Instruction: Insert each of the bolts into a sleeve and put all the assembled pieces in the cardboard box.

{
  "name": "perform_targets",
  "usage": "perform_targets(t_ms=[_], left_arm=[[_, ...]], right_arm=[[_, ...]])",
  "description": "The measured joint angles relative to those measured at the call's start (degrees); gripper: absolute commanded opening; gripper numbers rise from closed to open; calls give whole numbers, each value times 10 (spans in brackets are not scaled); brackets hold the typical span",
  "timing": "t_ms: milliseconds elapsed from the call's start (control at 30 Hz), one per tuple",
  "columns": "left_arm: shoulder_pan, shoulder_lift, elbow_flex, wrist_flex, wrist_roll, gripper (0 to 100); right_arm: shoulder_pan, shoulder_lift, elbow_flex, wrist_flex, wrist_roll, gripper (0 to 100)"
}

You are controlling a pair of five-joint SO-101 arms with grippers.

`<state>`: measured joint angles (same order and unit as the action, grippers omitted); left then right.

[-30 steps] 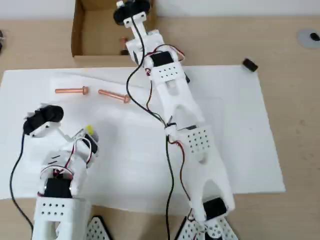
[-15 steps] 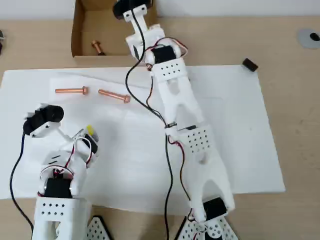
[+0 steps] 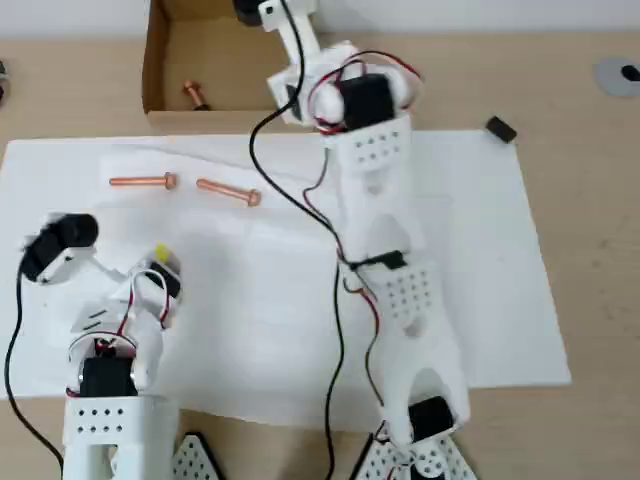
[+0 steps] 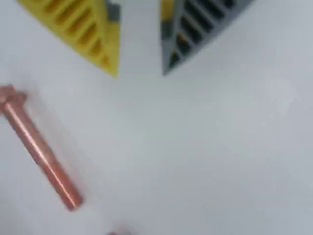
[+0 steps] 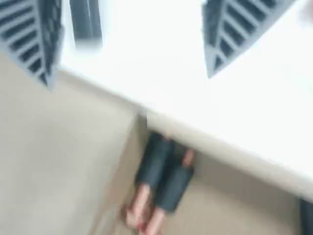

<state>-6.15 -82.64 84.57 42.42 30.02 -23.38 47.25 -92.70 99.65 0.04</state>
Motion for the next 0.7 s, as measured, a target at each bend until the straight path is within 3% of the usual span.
perform_targets(t_ms=[200,333,600,700], left_arm=[[-4,0,-26,62,6,75],[-6,0,-55,99,6,75],[-6,0,-67,105,6,76],[-6,8,-68,105,6,119]], right_arm=[[23,-70,26,20,3,242],[28,-131,117,20,66,240],[28,-320,502,20,171,242],[28,-409,644,18,207,242]])
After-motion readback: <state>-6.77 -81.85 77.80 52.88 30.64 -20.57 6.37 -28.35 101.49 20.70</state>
